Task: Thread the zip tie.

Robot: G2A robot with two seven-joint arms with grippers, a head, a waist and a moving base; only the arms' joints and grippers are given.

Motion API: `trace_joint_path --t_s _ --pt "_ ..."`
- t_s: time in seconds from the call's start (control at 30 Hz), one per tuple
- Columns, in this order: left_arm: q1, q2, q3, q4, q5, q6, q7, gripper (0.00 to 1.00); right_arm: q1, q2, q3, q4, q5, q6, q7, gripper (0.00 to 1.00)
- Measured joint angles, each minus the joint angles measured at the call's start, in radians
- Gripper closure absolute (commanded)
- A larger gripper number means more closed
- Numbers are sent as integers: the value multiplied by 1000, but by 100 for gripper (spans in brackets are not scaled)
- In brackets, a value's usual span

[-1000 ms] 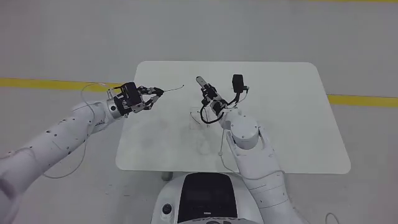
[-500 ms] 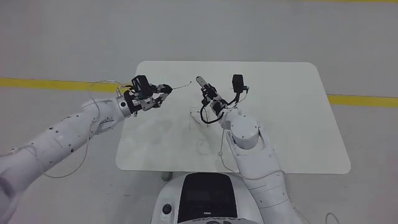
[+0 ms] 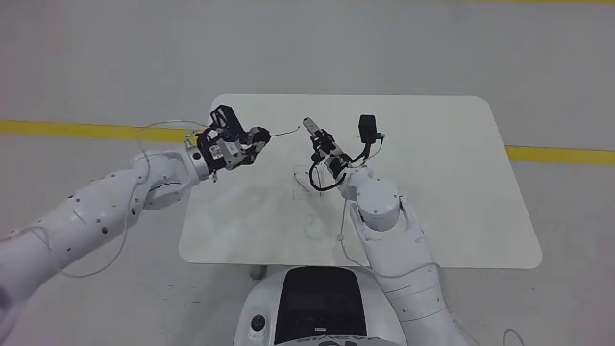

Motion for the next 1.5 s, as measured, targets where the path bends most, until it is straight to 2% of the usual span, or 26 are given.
trace_joint_path --t_s 0.2,0.37,0.43,0.73,0.83,0.97,1.07,1.2,1.33,1.5 --pt "4 16 0 -26 -77 0 -17 100 0 0 0 0 0 0 0 0" --pt "1 28 0 -30 -125 0 -17 100 0 0 0 0 0 0 0 0" --pt "2 32 0 -34 -150 0 -37 100 0 0 0 0 0 0 0 0" --pt "-1 33 0 -35 -155 0 -51 100 0 0 0 0 0 0 0 0" --pt "1 29 -17 -13 -179 1 -57 100 0 0 0 0 0 0 0 0" --pt "-14 21 -26 -12 -220 0 -151 100 0 0 0 0 0 0 0 0" --pt "-40 17 -17 -18 -256 0 -260 100 0 0 0 0 0 0 0 0" --pt "-68 12 0 -24 -308 0 -376 100 0 0 0 0 0 0 0 0" --pt "-71 8 0 -31 -340 0 -438 100 0 0 0 0 0 0 0 0" --pt "-66 11 0 -36 -397 0 -479 100 0 0 0 0 0 0 0 0"
